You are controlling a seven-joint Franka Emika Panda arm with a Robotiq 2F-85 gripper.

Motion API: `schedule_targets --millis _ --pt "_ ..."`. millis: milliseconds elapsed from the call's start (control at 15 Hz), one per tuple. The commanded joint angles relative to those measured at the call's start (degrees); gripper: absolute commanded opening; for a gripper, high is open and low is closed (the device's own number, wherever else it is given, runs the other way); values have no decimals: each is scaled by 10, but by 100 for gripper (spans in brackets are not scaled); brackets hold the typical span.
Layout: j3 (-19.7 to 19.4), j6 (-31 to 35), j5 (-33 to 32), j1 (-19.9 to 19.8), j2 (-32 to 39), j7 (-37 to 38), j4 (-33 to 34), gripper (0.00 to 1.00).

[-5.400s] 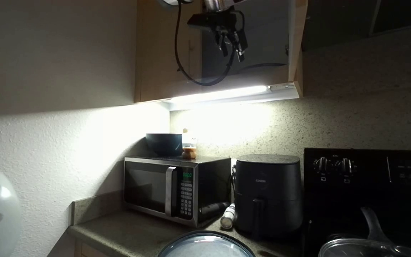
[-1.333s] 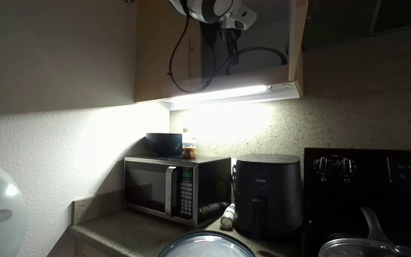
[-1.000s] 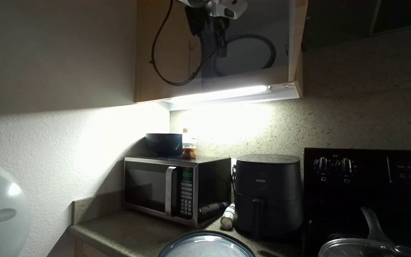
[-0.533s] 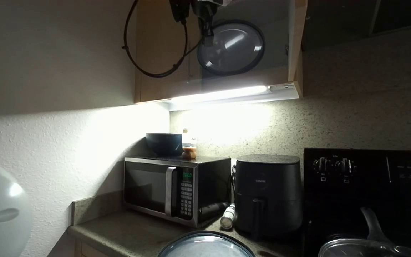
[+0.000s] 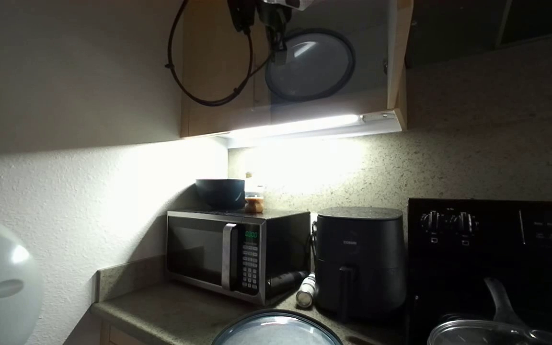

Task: Pick up the lid from the cabinet and put it on the counter

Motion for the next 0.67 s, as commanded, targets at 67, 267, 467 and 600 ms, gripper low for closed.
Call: schedule_targets --millis 67,267,467,600 --pt "49 -51 -51 -11 -37 6 -39 7" --pt "72 -69 -59 6 -69 -4 -61 7" --pt "92 -93 -58 15 -102 -3 -86 7" --pt "99 -103 -55 17 -122 0 -102 7"
